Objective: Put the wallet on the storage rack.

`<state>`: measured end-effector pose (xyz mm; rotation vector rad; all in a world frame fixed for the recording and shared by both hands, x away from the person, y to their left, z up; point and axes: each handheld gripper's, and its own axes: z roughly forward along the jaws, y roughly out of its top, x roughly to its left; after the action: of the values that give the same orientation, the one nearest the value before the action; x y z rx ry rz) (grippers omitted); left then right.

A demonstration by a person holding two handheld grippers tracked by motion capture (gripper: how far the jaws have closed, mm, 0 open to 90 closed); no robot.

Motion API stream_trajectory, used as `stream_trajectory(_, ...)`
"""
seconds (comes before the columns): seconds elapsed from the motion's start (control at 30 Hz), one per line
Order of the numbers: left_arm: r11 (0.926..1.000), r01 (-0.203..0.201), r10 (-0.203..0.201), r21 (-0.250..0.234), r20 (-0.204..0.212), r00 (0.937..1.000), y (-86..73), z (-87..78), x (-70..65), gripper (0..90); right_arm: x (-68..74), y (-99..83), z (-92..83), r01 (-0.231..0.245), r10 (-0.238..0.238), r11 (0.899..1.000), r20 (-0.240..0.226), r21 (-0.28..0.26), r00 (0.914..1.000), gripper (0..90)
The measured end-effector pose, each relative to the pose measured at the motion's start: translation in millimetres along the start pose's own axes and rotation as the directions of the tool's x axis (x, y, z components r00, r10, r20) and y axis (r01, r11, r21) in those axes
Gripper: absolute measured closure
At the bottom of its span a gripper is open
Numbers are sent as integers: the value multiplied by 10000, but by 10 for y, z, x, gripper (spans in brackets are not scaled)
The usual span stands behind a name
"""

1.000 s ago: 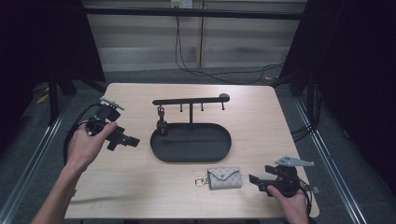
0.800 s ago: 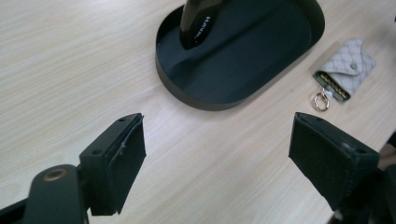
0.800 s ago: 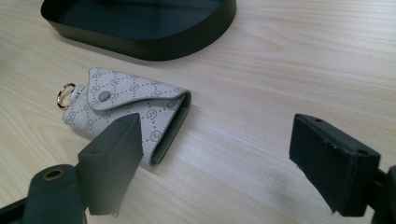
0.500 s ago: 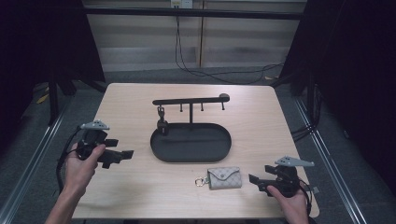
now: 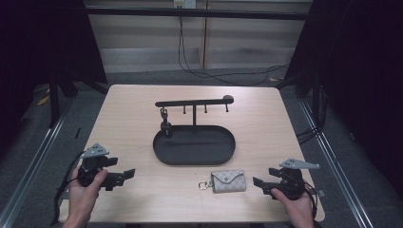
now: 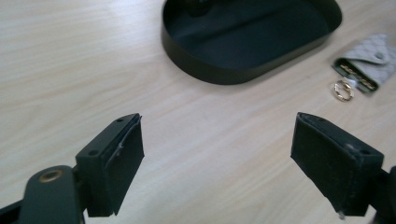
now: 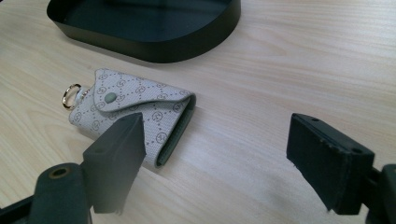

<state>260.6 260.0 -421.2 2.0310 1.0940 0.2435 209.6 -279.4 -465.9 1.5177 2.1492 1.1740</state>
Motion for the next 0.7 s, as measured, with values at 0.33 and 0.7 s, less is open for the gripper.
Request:
stream_trajectory(0.33, 10000, -56, 53, 73, 463, 9989, -303, 145, -141, 174, 146, 166, 16, 765, -737, 9968, -1026, 241, 9920, 189)
stream_trajectory(0.7, 9982, -312, 246, 513, 1236, 9920, -463, 178, -184, 192, 437, 538, 162, 2403, -2116, 9572, -1765, 1611, 9613, 170)
